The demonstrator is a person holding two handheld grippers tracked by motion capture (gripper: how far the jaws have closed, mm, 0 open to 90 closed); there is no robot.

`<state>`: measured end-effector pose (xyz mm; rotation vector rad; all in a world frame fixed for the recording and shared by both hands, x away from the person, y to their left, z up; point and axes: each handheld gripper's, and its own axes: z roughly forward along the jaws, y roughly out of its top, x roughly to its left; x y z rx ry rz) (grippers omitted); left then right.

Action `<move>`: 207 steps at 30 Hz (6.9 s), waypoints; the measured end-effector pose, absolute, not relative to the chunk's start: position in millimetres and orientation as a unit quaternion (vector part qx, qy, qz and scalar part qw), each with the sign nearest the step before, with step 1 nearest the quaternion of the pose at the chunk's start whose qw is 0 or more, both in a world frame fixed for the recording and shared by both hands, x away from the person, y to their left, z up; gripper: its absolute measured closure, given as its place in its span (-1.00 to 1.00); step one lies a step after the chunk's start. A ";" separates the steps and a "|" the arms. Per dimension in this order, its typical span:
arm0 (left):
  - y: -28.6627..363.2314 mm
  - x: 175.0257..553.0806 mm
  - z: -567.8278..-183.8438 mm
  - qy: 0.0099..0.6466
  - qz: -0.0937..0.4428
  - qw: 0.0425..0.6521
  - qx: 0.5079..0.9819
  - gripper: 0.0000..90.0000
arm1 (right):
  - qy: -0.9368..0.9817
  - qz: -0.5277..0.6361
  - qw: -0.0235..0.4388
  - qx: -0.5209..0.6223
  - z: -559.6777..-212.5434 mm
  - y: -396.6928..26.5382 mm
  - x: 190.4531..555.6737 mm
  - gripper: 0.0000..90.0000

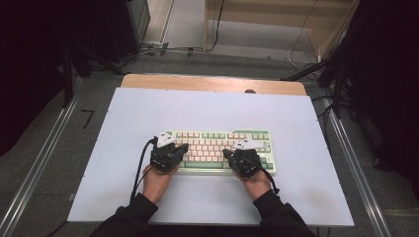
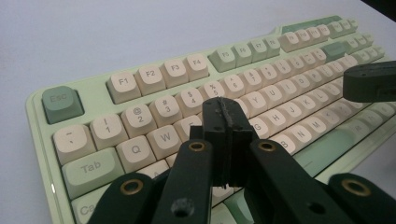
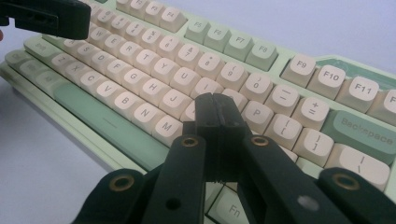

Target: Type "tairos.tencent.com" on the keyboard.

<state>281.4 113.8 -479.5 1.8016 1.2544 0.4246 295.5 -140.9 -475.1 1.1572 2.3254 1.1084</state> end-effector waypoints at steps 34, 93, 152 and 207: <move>98.5 273.0 -491.9 0.493 0.152 0.416 0.749 1.00 | 0.811 0.388 0.161 0.406 -474.8 -139.0 300.7 0.94; 111.9 277.8 -483.2 0.507 0.170 0.434 0.725 1.00 | 0.808 0.374 0.169 0.422 -485.3 -127.3 324.5 0.94; 118.4 278.8 -481.1 0.512 0.175 0.437 0.718 1.00 | 0.831 0.384 0.131 0.381 -484.1 -117.2 298.8 0.94; 132.5 271.6 -472.3 0.513 0.178 0.459 0.703 0.65 | 0.794 0.421 0.150 0.412 -465.0 -162.1 302.5 0.21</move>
